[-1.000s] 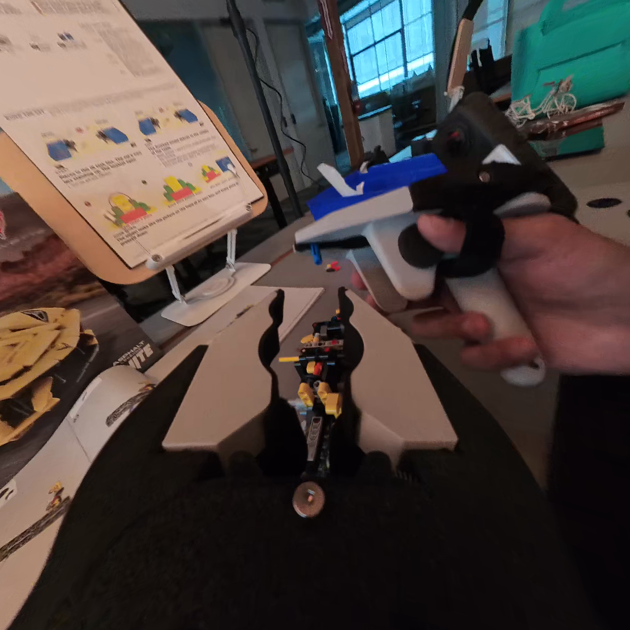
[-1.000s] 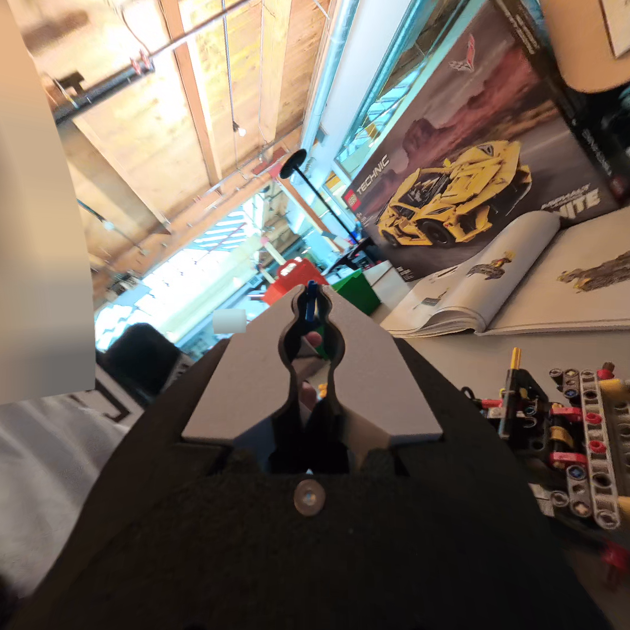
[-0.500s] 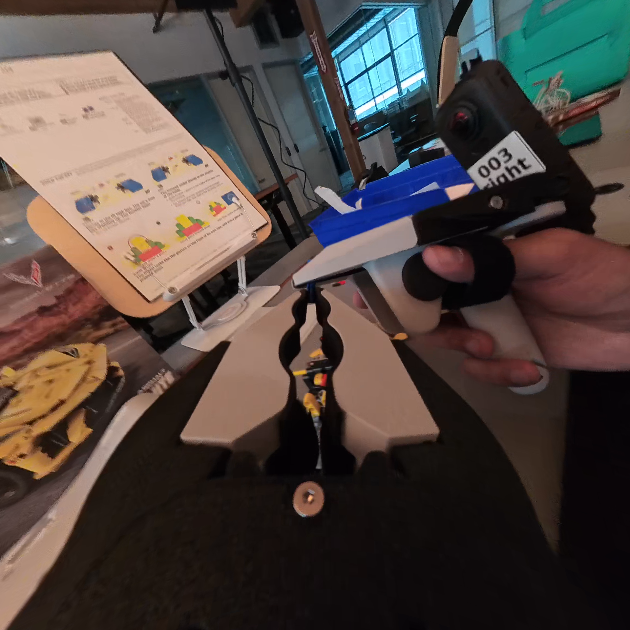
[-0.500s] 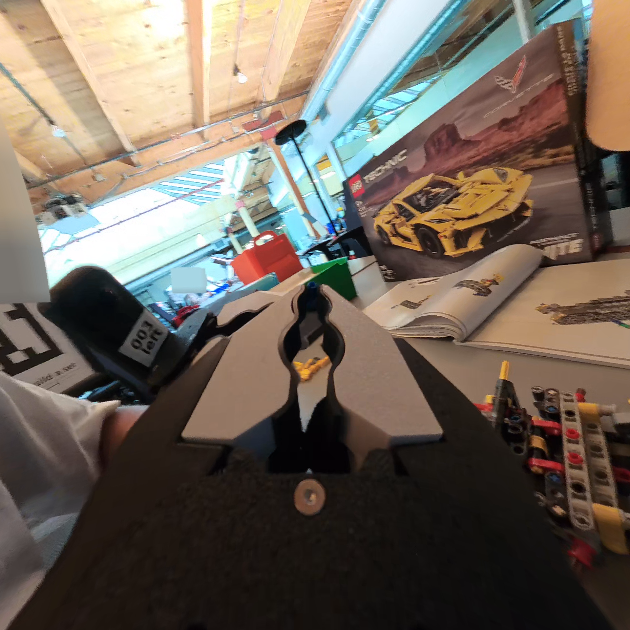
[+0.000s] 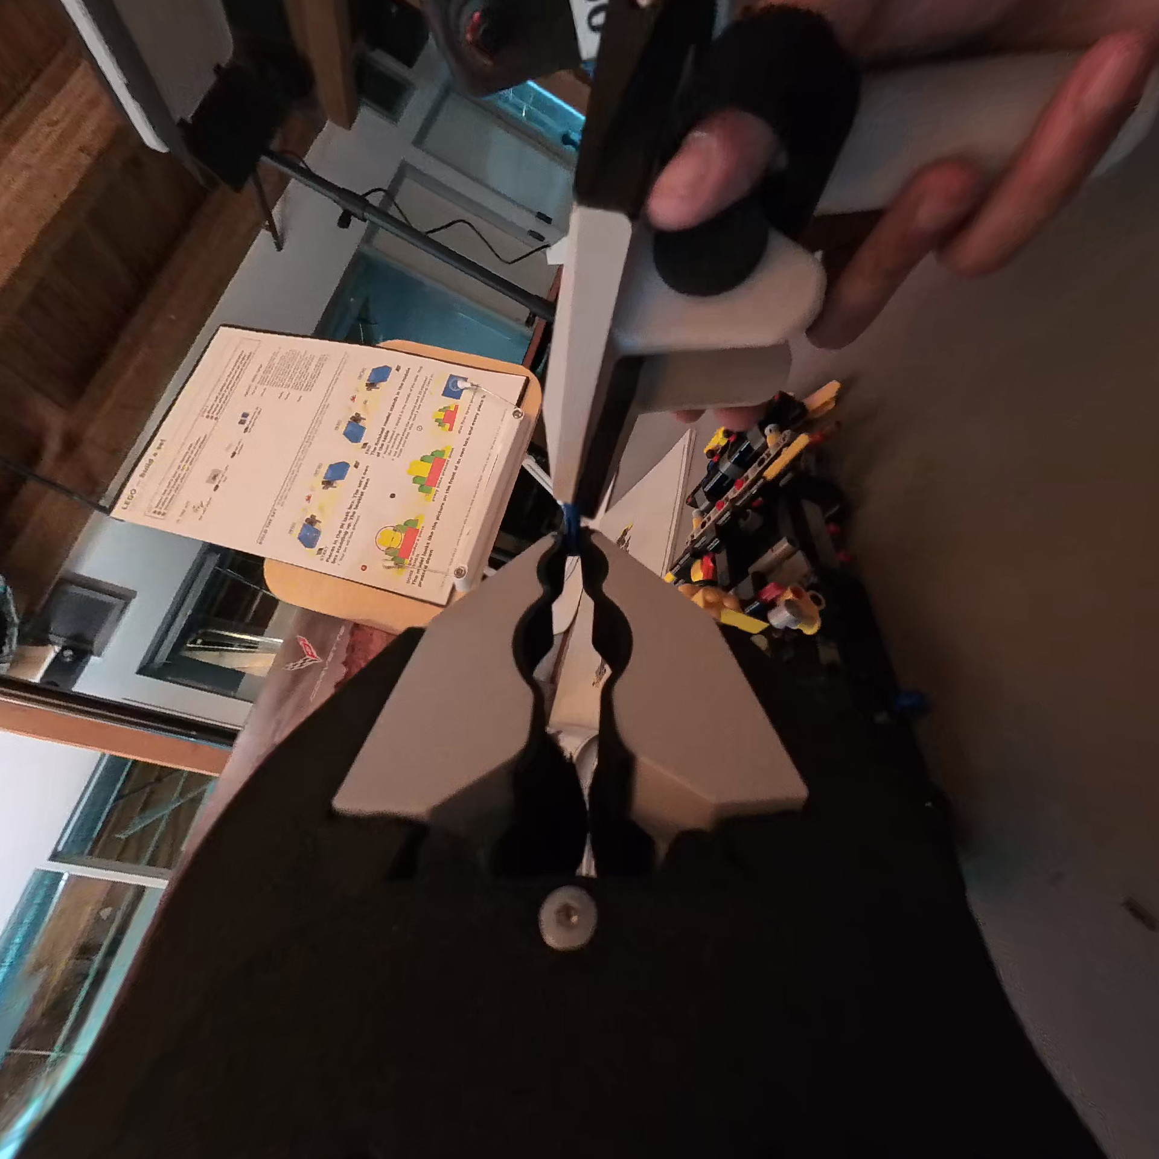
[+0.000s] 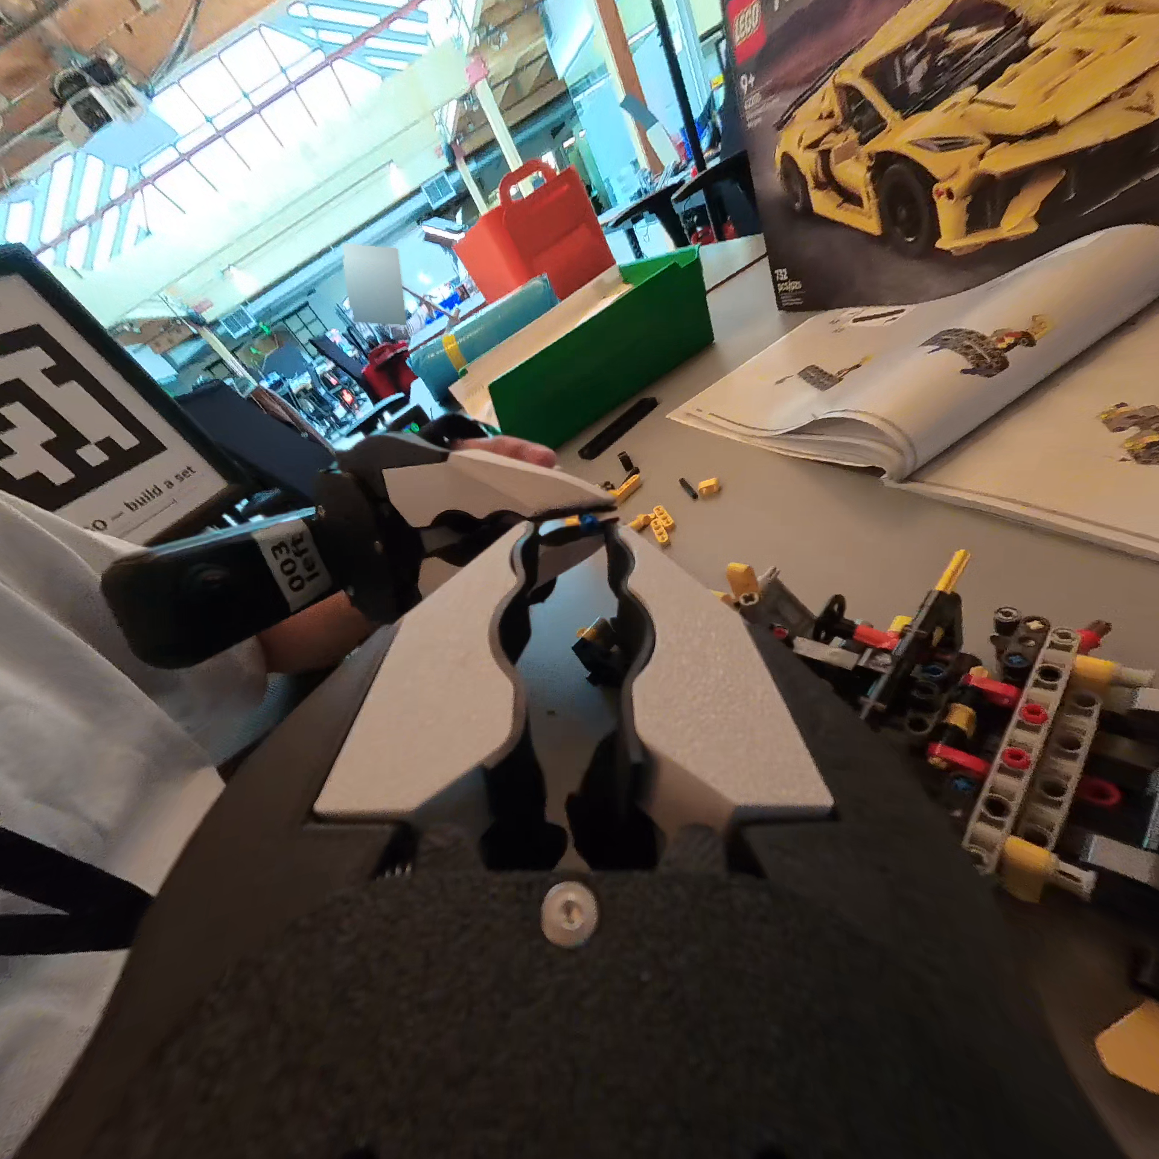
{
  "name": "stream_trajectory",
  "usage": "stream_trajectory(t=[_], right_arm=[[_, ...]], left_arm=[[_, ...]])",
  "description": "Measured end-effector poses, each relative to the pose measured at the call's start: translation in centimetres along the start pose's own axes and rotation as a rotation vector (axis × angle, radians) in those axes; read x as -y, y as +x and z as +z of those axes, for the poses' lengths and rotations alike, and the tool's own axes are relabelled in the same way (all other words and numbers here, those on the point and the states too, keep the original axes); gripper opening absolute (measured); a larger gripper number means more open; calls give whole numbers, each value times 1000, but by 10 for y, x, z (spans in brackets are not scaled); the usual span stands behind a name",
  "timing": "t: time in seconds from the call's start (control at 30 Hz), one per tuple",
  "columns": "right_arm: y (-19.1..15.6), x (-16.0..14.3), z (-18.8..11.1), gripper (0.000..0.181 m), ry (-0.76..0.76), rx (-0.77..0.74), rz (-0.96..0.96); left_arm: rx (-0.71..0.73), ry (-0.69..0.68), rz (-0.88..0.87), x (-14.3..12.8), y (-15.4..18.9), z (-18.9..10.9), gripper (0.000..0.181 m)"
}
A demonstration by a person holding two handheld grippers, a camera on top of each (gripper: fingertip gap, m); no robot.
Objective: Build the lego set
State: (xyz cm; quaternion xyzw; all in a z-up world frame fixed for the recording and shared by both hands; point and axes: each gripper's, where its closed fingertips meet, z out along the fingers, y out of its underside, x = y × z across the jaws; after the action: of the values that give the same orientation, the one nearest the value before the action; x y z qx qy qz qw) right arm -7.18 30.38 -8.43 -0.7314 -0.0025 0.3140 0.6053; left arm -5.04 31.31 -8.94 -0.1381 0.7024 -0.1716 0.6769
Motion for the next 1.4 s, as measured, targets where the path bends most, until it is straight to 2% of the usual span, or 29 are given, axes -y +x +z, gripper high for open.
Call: stream_trajectory(t=[0.33, 0.5, 0.53, 0.6, 0.67, 0.7, 0.77, 0.87, 0.9, 0.93, 1.07, 1.17, 1.23, 1.4], right_arm=[[2, -4, 0, 5, -21, -24, -3], [6, -6, 0, 4, -42, -61, -47], [11, -5, -2, 4, -43, -100, -82], [22, -6, -13, 4, -73, -202, -208], [37, -15, -29, 4, -178, -362, -518], [38, -21, -35, 4, -233, -401, -701], [41, -42, -40, 4, -363, -455, -971], [38, -71, -33, 5, -461, -420, -1110], [38, -74, -31, 5, -485, -433, -1154], [38, -75, -28, 5, -495, -440, -1182], [39, -82, -23, 5, -524, -441, -1199], [47, -80, -29, 5, -528, -472, -1174], [49, -74, -34, 5, -507, -497, -1153], [51, -63, -40, 3, -457, -513, -1085]], left_arm=[[40, 3, 146, 3, 3, -1, 5], [5, -41, 51, -2, 8, 0, 5], [-37, -80, -5, -11, 13, 1, 7], [-66, -230, -140, -46, 12, 1, 31], [-34, -356, -307, -78, 3, -4, 32], [-91, -373, -424, -85, 8, -7, 33], [-295, -354, -725, -81, 28, -12, 38], [-427, -252, -1015, -63, 22, -13, 45], [-493, -252, -1061, -58, 26, -13, 55], [-564, -272, -1064, -55, 34, -14, 65], [-657, -392, -945, -62, 57, -9, 85], [-755, -437, -935, -59, 71, -12, 89], [-761, -504, -894, -65, 75, -11, 89], [-864, -604, -905, -54, 92, -4, 89]])
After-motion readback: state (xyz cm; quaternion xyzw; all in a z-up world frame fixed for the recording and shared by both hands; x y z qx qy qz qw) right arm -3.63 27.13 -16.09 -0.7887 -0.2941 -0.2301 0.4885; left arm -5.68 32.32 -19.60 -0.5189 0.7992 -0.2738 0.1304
